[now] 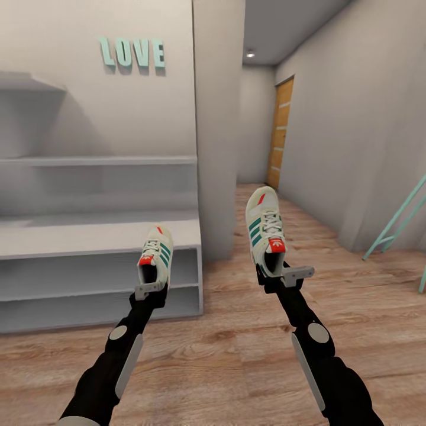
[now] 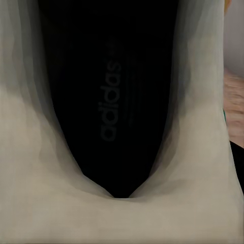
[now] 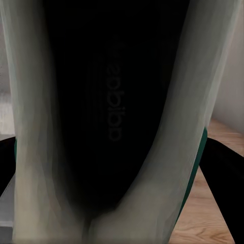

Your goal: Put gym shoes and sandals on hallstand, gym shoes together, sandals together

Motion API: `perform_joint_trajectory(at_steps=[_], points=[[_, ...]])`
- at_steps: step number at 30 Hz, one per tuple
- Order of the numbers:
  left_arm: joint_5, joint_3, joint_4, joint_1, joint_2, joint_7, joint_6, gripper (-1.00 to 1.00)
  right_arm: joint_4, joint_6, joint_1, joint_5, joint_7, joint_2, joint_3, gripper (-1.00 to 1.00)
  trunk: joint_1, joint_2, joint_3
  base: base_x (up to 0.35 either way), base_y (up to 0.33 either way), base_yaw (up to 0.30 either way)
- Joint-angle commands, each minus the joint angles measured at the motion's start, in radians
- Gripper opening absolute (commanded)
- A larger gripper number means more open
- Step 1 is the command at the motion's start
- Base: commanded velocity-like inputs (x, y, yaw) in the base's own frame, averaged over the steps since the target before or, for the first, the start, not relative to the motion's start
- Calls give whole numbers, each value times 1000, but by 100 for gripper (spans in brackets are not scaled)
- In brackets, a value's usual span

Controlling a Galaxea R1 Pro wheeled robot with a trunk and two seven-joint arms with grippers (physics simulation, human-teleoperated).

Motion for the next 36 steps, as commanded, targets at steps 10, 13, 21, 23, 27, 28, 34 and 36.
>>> perform_joint_trajectory(at_steps=[10, 13, 21, 23, 27, 28, 34, 36], points=[[1, 7, 328, -7, 38, 6, 55, -100, -26, 225, 0, 0, 3, 0, -6, -100, -1, 0, 0, -90, 0, 19], [-1, 8, 366, -11, 50, 8, 141, -100, -50, 369, 0, -2, 4, 1, -7, -100, -1, 0, 0, 0, 0, 0], [-3, 7, 382, -67, 89, 113, 351, -100, -61, 515, -4, -7, 9, 3, -6, -100, -1, 0, 0, 0, 0, 0], [-4, 7, 383, -96, 91, 128, 372, -100, -61, 518, -4, -7, 10, 2, -6, -100, -1, 0, 0, 0, 0, 0], [-4, 7, 381, -154, 92, 142, 425, -100, -61, 536, -5, -7, 11, 2, -7, -100, -1, 0, 0, 0, 0, 0], [-5, 7, 381, -170, 92, 143, 443, -100, -61, 552, -4, -7, 11, 2, -7, -100, -1, 0, 0, 0, 0, 0], [-8, 6, 375, -227, 94, 147, 500, -100, -61, 613, -5, -7, 11, 2, -7, -100, -1, 0, 0, 0, 0, 0], [-8, 4, 374, -229, 94, 147, 502, -100, -61, 616, -5, -7, 11, 2, -7, -100, -1, 0, 0, 0, 0, 0]])
